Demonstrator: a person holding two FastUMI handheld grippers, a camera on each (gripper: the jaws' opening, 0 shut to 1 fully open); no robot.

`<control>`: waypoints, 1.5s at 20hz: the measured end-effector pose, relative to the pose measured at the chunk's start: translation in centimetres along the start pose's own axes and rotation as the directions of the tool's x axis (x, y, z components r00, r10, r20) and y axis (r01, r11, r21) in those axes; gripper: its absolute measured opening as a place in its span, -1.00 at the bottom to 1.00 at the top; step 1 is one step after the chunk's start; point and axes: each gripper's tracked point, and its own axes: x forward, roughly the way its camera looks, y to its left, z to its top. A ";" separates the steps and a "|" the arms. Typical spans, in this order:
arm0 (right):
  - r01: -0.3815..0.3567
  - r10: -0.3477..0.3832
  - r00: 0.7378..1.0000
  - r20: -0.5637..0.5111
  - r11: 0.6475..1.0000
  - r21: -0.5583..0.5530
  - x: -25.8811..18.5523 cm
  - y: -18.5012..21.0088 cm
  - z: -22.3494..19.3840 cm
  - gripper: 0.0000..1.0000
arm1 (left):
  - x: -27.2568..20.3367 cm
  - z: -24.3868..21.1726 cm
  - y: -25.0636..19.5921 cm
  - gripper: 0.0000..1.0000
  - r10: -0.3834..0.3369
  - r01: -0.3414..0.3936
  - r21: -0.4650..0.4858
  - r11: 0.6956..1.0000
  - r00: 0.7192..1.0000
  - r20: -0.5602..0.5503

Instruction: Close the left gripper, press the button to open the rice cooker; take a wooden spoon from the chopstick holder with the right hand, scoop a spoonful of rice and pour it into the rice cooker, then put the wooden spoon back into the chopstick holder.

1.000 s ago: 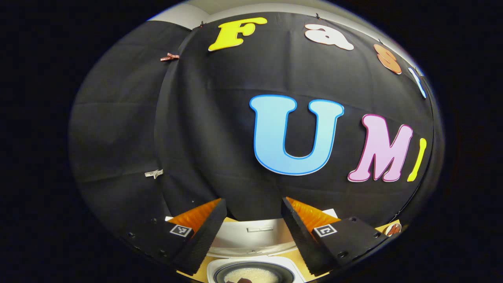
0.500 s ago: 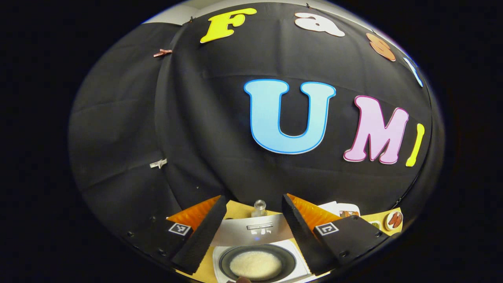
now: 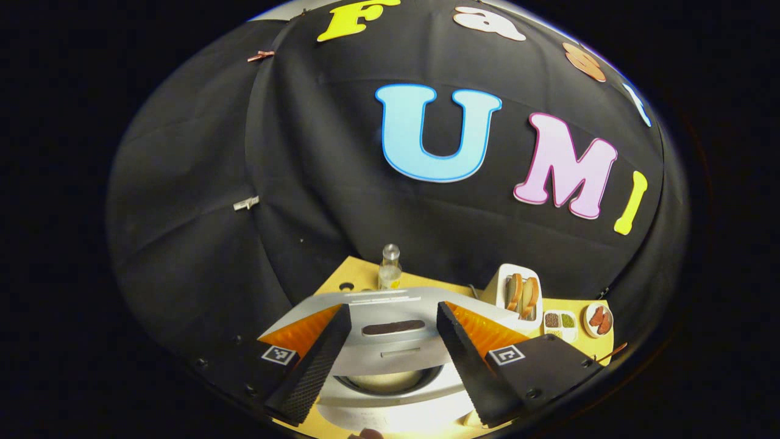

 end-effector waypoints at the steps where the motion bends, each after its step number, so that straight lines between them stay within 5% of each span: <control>1: -0.001 0.001 1.000 -0.006 1.000 0.000 0.0 -0.1 -0.3 0.97 | 0.0 -1.4 -0.1 0.98 0.004 -0.004 0.002 1.000 1.000 -0.015; 10: 0.004 -0.003 0.999 -0.050 1.000 0.018 -0.1 -0.8 -2.4 0.98 | 1.7 -13.6 -0.8 0.99 0.047 -0.036 0.083 0.996 0.991 -0.129; 24: -0.017 0.018 0.998 -0.059 1.000 0.015 0.4 -1.2 -3.1 0.99 | 1.5 -13.7 -1.9 1.00 0.010 0.001 0.147 0.989 0.997 -0.075; 30: -0.012 0.012 1.000 0.013 1.000 0.006 2.0 -2.7 0.8 0.98 | -4.7 -10.1 -3.1 0.92 -0.023 0.018 0.046 0.999 0.995 0.099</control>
